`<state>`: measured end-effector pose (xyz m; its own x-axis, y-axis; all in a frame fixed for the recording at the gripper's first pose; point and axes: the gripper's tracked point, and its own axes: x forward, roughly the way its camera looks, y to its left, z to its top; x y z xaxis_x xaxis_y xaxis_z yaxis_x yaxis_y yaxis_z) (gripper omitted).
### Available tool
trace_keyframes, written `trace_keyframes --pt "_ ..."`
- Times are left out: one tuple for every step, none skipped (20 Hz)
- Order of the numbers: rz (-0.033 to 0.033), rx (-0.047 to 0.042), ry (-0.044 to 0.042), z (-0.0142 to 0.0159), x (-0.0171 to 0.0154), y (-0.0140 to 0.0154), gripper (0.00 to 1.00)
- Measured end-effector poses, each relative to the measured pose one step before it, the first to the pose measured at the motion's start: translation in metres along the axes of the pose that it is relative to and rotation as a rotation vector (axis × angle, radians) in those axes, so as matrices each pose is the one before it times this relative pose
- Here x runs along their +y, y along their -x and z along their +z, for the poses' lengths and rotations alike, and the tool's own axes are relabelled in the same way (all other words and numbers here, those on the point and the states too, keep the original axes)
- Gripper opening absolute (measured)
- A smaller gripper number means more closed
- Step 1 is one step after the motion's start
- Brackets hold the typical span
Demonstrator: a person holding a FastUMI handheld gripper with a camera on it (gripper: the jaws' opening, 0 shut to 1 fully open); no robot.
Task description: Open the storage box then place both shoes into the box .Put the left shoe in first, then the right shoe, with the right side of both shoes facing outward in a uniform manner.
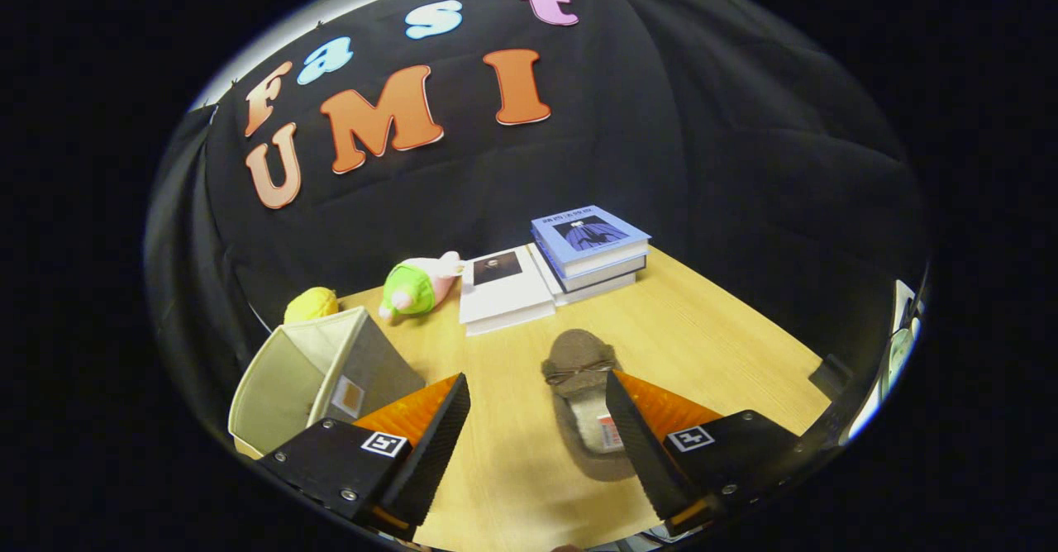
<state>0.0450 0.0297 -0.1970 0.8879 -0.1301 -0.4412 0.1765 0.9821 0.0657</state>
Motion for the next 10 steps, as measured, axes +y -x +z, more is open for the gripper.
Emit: trace_keyframes --pt "-0.01006 0.00889 -0.00915 -0.00286 -0.01138 -0.00492 0.98" --pt "-0.01567 0.00953 -0.00989 -0.00367 -0.01259 -0.00525 0.99" --pt "-0.01327 0.01225 -0.01558 -0.00440 -0.00985 -0.00404 0.99" --pt "-0.00265 0.00733 -0.01405 -0.00219 -0.00657 -0.00381 0.99" --pt "-0.00439 0.00988 -0.00826 -0.00341 -0.00749 -0.00419 0.99" --pt "-0.01209 0.01131 0.00207 -0.00426 -0.00855 -0.00484 0.99" --pt "-0.01606 0.01372 0.00914 -0.00468 -0.00857 -0.00498 0.99" --pt "-0.01499 0.01369 0.00560 -0.00517 -0.00779 -0.00660 0.98" --pt "-0.00484 0.01248 0.00033 -0.00361 -0.00480 -0.00364 0.99" --pt "0.00194 0.01481 -0.00542 -0.00389 -0.00150 -0.00494 0.99"
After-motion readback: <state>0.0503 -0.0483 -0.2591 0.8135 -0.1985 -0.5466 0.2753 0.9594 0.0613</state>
